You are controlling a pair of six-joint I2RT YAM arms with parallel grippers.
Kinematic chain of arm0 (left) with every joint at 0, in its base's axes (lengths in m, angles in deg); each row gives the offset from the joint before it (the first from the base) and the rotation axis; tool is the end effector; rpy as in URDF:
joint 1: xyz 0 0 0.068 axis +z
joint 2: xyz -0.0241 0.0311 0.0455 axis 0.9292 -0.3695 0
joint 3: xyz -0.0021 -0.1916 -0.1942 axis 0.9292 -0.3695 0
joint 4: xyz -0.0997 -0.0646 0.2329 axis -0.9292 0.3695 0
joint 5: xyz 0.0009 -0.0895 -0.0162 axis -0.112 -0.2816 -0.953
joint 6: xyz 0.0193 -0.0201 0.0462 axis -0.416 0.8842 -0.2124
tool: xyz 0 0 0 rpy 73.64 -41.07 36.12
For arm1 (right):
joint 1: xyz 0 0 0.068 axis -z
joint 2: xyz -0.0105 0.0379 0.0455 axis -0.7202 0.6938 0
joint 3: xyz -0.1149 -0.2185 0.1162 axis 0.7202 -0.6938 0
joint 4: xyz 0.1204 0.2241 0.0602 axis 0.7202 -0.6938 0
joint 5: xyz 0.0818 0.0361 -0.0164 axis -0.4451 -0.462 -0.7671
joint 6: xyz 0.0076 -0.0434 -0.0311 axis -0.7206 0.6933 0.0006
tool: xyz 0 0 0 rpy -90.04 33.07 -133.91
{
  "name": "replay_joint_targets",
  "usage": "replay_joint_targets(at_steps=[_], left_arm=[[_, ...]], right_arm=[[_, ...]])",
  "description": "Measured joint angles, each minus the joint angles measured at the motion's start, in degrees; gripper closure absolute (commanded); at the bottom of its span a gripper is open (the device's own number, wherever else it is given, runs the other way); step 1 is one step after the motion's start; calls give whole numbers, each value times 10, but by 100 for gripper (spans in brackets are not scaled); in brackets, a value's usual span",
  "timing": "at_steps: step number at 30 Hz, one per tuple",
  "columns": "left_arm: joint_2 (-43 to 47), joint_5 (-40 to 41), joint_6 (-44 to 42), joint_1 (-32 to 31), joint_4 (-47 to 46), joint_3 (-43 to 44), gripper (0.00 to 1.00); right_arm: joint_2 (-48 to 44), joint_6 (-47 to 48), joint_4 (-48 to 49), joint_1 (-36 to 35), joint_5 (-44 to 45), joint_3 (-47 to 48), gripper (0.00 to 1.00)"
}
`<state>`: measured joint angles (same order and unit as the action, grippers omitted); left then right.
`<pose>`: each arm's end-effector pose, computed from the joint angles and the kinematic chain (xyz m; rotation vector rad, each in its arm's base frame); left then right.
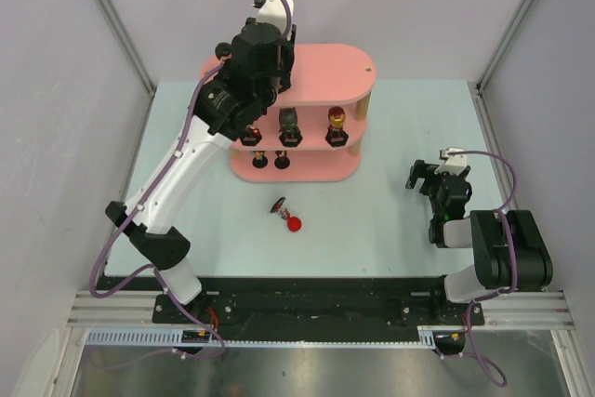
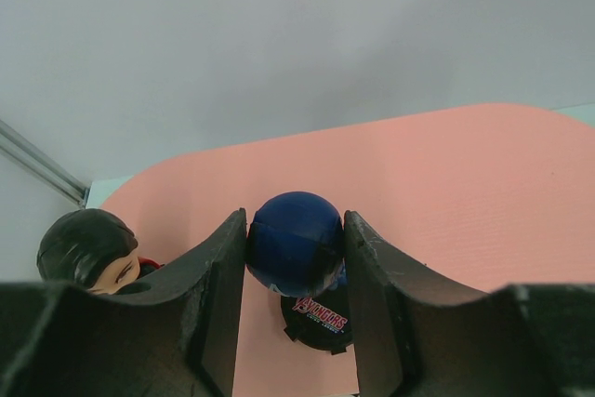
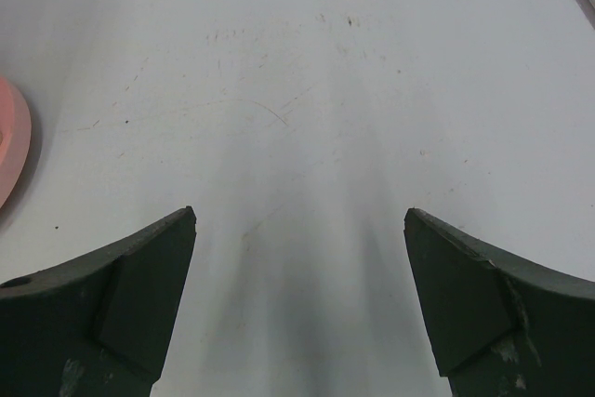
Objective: Place and organize the plastic toys onto the shelf
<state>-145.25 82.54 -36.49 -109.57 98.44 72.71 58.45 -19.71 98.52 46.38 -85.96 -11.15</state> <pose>0.2777 -0.2151 0.5219 0.1569 1.6837 0.0369 0.2443 -0.0039 0.1469 0.0966 1.7595 -0.0312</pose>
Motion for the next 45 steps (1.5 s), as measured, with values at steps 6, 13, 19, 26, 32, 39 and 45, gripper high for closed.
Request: replay_joint_targets(at_steps=[6, 13, 19, 26, 32, 39, 45], left_arm=[[0, -2, 0, 0, 0, -3, 50], [0, -2, 0, 0, -1, -5, 41], [0, -2, 0, 0, -1, -5, 35], [0, -2, 0, 0, -5, -7, 30], [1, -3, -4, 0, -18, -7, 24], [17, -26, -7, 0, -40, -7, 16], [89, -58, -7, 0, -81, -54, 14]], right_arm=[[0, 0, 0, 0, 0, 0, 0], [0, 0, 0, 0, 0, 0, 0], [0, 0, 0, 0, 0, 0, 0], [0, 0, 0, 0, 0, 0, 0], [0, 0, 0, 0, 0, 0, 0], [0, 0, 0, 0, 0, 0, 0], [0, 0, 0, 0, 0, 0, 0]])
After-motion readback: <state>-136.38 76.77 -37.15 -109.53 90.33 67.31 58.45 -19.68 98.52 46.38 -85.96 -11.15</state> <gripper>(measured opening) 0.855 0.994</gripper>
